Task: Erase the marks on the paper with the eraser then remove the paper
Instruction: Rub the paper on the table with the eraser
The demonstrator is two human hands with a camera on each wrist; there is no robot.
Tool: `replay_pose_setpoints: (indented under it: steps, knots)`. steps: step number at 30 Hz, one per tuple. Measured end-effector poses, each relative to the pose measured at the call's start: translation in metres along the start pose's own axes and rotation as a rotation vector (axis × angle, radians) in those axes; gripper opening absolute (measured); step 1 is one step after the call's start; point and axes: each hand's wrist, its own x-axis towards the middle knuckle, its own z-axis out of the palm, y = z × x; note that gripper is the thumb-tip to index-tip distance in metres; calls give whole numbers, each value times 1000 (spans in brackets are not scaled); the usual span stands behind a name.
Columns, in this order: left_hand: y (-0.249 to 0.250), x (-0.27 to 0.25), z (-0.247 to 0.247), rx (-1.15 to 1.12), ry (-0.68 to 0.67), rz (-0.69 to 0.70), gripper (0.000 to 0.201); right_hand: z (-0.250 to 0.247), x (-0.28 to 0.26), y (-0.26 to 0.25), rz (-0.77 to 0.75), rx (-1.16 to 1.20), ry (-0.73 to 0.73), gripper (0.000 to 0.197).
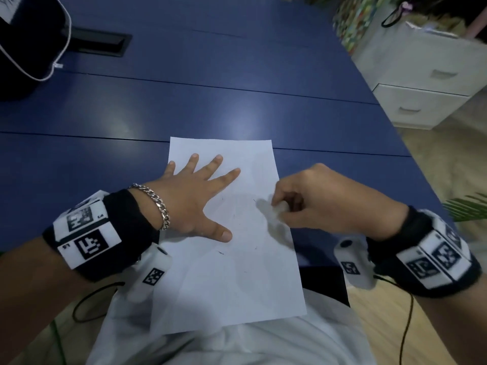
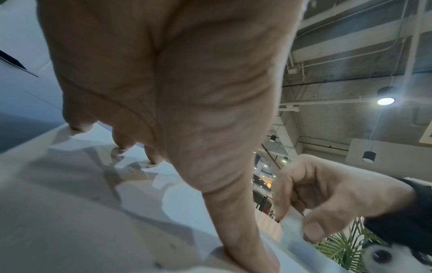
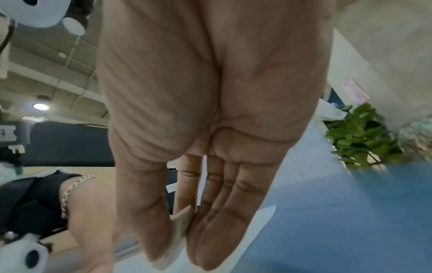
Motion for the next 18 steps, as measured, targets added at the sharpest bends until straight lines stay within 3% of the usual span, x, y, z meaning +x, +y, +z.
replay_pose_setpoints:
  steps: [4,9,13,18]
  knots:
    - [-1,-6,-3,26,40,4,127,24,-27,4,56,63,17,12]
    - [17,-19,-21,45,87,57,101,43,-34,2,86,62,68,4]
    - [34,-21,-12,-3,-14,114,123,42,-34,2,64,66,52,6]
    - [35,-12,4,62,5,73,134,33,-26,0,-9,72,21,11]
